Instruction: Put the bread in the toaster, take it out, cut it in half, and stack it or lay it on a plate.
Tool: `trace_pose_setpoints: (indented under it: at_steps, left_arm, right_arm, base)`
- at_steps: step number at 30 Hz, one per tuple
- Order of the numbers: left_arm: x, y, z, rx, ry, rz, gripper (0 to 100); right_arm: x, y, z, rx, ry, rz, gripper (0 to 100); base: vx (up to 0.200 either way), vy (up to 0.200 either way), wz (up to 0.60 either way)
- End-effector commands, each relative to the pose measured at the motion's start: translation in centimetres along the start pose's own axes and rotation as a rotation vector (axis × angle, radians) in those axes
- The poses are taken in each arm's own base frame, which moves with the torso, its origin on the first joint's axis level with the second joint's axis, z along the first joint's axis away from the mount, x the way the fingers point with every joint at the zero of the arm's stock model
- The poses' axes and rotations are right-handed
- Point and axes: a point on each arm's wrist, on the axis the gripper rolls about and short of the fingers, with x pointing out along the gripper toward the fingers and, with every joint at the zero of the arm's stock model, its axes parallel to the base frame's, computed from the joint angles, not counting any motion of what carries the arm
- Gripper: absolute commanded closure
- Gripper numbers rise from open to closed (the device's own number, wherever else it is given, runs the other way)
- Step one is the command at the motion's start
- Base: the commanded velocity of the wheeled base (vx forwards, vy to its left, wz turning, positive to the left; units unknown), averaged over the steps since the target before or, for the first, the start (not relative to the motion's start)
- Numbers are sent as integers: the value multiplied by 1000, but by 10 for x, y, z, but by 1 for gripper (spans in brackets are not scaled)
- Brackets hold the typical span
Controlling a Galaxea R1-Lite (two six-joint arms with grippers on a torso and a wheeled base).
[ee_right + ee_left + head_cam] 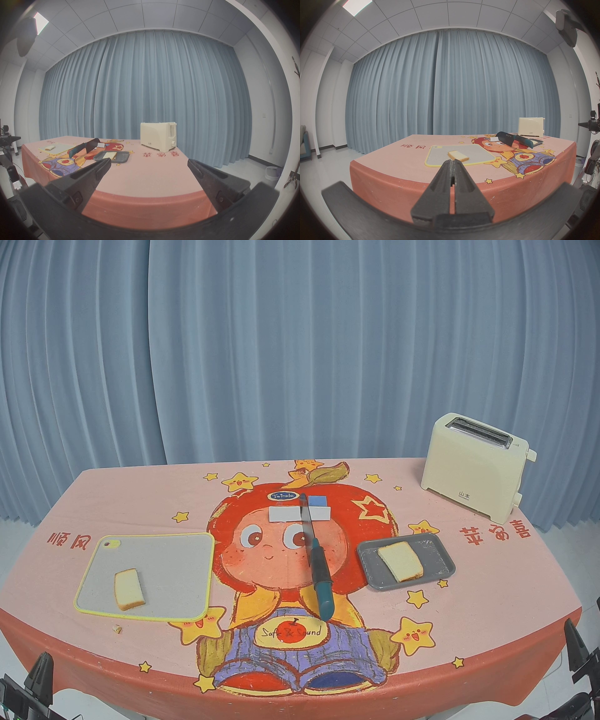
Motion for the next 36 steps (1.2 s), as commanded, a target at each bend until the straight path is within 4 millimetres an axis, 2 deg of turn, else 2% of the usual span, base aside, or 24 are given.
trace_pose_setpoints:
  at_steps: [1, 20, 36]
  left_arm:
    - [1, 0, -5, 0, 19, 0, 100]
    - [1, 0, -5, 0, 19, 0, 100]
    - [1, 0, -5, 0, 19, 0, 100]
  right_arm:
    - [-6, 0, -5, -2, -17, 4, 0]
    - [-18, 1, -23, -2, -19, 13, 0]
    - [-21, 1, -25, -3, -46, 35, 0]
  base:
    - [0, 0, 0]
    - [0, 0, 0]
    - [0, 0, 0]
